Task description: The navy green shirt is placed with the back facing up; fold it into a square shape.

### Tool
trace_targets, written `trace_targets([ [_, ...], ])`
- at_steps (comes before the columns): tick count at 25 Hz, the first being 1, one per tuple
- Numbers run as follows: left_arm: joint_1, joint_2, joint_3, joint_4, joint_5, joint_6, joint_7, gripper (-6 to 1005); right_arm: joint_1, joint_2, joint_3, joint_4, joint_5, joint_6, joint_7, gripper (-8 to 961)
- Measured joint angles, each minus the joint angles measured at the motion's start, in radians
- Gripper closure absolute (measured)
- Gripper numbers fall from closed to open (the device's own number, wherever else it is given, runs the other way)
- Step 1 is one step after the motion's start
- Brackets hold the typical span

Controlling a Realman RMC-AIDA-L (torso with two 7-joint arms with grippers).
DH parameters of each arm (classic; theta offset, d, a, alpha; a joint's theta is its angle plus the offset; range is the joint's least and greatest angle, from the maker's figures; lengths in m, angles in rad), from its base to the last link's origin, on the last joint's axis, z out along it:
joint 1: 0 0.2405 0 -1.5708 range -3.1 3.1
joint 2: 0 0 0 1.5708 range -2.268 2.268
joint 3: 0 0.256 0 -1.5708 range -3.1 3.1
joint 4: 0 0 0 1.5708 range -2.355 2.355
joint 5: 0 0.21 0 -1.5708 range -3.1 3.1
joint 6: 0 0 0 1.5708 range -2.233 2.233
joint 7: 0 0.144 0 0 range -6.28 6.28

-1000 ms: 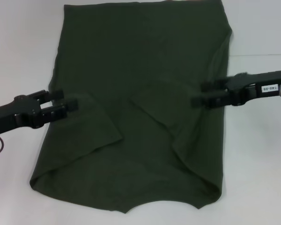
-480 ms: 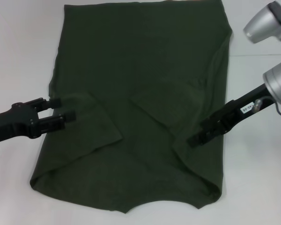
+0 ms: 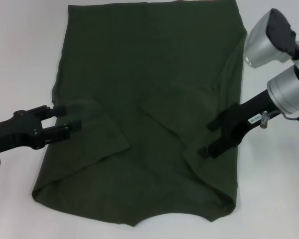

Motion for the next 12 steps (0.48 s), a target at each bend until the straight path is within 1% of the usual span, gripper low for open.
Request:
trace_targets([
  [5, -0.002, -0.001, -0.003, -0.002, 0.000, 0.000, 0.002, 236, 0.008, 0.020, -0.033, -0.001, -0.031, 0.037, -0.123, 20],
  [12, 0.001, -0.003, -0.003, -0.002, -0.008, -0.011, -0.002, 236, 0.014, 0.071, -0.114, -0.001, -0.079, 0.125, -0.232, 21],
])
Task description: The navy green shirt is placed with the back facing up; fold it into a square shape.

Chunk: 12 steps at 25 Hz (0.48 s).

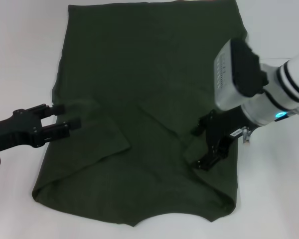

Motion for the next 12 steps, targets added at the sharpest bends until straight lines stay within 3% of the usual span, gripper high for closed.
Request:
trace_targets([
  [4, -0.001, 0.000, -0.005, -0.001, 0.000, -0.005, -0.004, 236, 0.006, 0.017, -0.032, -0.001, -0.020, 0.036, -0.030, 22],
  [12, -0.003, 0.000, -0.012, -0.001, -0.001, -0.016, -0.012, 236, 0.020, 0.023, -0.084, 0.010, -0.021, 0.054, -0.043, 26],
])
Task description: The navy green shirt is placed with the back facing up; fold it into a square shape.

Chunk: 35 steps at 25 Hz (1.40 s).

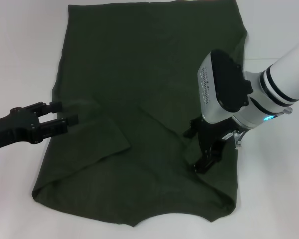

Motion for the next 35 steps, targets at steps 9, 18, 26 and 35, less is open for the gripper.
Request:
trace_targets([
  [9, 0.007, -0.003, 0.009, -0.002, 0.018, 0.007, 0.017, 237, 0.001, 0.002, -0.054, 0.006, -0.001, 0.019, 0.004, 26],
  [18, 0.015, -0.007, 0.012, -0.014, 0.034, 0.010, 0.042, 237, 0.003, 0.004, -0.059, 0.011, 0.005, 0.022, 0.006, 27],
  [26, 0.016, -0.007, 0.012, -0.013, 0.044, 0.011, 0.042, 236, 0.003, 0.002, -0.044, 0.009, 0.013, 0.021, 0.014, 27],
  [35, 0.019, 0.002, 0.000, 0.001, 0.066, 0.016, 0.030, 237, -0.011, -0.039, 0.297, -0.011, 0.097, -0.105, 0.033, 28],
])
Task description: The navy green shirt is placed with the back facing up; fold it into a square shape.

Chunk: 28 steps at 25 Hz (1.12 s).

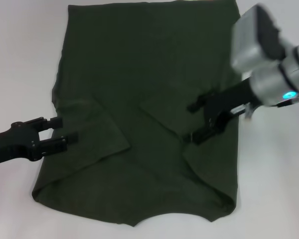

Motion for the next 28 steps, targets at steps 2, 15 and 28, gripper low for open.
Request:
trace_targets([
  [2, -0.001, 0.001, 0.001, 0.005, 0.009, 0.000, -0.003, 237, -0.019, -0.016, 0.082, 0.007, 0.037, -0.022, 0.001, 28],
  [15, -0.012, 0.009, 0.000, 0.156, 0.162, 0.046, -0.256, 237, -0.234, -0.040, 0.221, 0.153, 0.428, 0.056, -0.104, 28],
  [28, -0.110, 0.083, -0.040, 0.196, 0.489, 0.104, -0.765, 237, -0.275, -0.037, 0.222, 0.251, 0.474, 0.080, -0.235, 29],
])
